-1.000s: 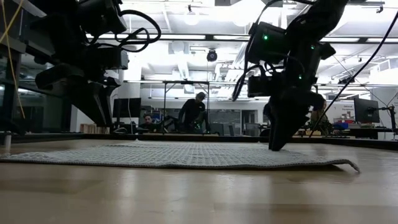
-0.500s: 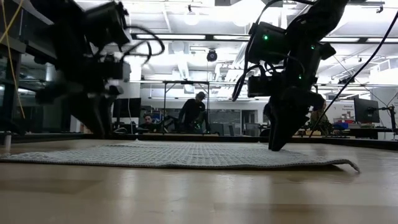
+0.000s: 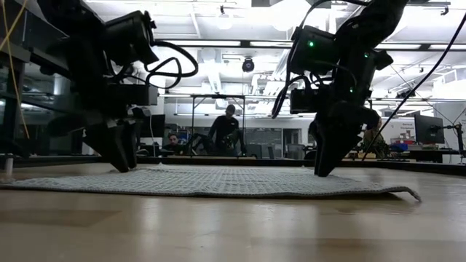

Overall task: Fold microfiber towels
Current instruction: Fold the gray towel

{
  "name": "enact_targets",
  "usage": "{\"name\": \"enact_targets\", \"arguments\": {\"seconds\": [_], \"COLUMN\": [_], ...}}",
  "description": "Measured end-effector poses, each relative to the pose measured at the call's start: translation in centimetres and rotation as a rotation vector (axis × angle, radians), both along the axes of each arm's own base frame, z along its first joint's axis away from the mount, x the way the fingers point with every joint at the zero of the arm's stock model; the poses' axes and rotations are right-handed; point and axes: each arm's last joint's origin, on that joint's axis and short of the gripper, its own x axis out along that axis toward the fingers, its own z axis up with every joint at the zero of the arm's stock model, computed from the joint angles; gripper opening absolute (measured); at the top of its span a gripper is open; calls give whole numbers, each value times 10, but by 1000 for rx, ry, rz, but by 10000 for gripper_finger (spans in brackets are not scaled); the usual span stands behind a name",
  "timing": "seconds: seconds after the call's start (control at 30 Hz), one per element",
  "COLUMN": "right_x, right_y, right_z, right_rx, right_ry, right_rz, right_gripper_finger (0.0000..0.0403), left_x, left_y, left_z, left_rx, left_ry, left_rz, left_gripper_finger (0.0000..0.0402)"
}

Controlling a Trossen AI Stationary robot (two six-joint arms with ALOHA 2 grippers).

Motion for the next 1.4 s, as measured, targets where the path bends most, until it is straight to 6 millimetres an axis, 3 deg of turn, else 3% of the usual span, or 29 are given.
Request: {"name": "enact_targets", "arguments": {"seconds": [0.23,0.5,0.63,1.07,1.4], "right_x": [0,0,0,0,0], "right_y": [0,0,0,0,1], "right_z": [0,0,0,0,0], "right_rx": [0,1,1,7,15], "right_ry": [0,1,1,1,0], "right_rz": [1,0,1,6,8], "right_gripper_finger": [126,126,126,126,126], "left_x": [3,0,0,-1,-9], "left_y": [3,38,45,46,44], "left_z": [8,10,11,10,-2], "left_rx": [-5,-198,-279,-277,-280], "left_ry": [-5,-25,-39,-35,-15], "left_rz": [-14,24,8,5,30], "left_gripper_finger": [111,111,111,111,111]}}
